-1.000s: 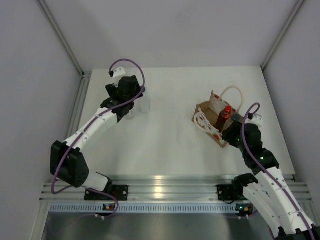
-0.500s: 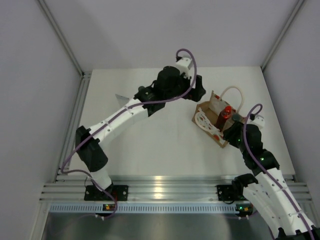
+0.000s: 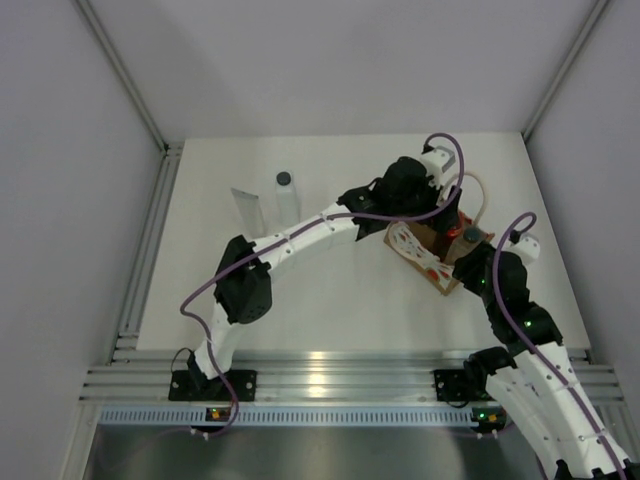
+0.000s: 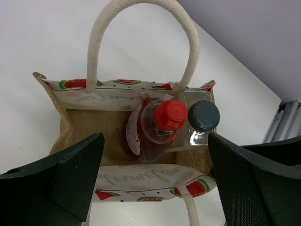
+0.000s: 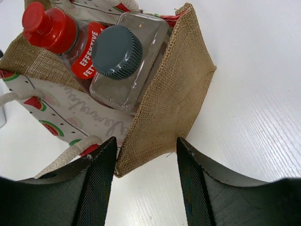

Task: Take the personal care products out of the canvas bag

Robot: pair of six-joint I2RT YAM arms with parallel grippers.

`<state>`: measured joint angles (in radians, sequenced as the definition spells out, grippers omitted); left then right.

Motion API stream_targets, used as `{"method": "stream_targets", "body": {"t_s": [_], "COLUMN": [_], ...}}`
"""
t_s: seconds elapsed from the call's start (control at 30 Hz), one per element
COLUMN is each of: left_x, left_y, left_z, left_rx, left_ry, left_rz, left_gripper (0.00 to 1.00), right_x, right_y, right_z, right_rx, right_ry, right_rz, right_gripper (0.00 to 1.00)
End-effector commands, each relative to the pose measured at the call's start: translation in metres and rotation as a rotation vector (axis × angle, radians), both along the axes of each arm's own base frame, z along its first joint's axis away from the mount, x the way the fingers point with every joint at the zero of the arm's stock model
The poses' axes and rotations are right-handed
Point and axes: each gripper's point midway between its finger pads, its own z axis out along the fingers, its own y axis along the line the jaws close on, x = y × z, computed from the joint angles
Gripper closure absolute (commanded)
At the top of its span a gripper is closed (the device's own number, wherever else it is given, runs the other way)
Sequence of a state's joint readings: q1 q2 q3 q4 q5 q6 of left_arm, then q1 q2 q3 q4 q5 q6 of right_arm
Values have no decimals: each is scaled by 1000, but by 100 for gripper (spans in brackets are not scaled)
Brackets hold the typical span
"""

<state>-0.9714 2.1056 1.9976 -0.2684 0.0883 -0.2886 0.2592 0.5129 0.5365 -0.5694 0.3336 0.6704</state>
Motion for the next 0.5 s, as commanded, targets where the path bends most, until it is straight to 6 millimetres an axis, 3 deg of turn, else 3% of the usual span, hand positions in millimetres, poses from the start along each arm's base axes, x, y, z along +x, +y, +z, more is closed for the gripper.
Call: {"method": "stream_targets", "body": {"t_s": [0.0, 0.17, 0.47], "left_x": [15, 23, 25], "left_y": [-10, -19, -36], "left_z": [29, -1, -23], "left_rx": [-68, -17, 2], "left_ry": [-83, -89, -87], "left_rz": [35, 49, 23], "left_gripper": [5, 7, 12], "right_x": [0, 0, -2], "right_y": [-10, -12, -10], "right_z": [1, 1, -3], "right_rx": [-1, -6, -12], "right_ry": [-12, -11, 9], "right_rz": [-57, -68, -54], "right_gripper": [48, 48, 48]}}
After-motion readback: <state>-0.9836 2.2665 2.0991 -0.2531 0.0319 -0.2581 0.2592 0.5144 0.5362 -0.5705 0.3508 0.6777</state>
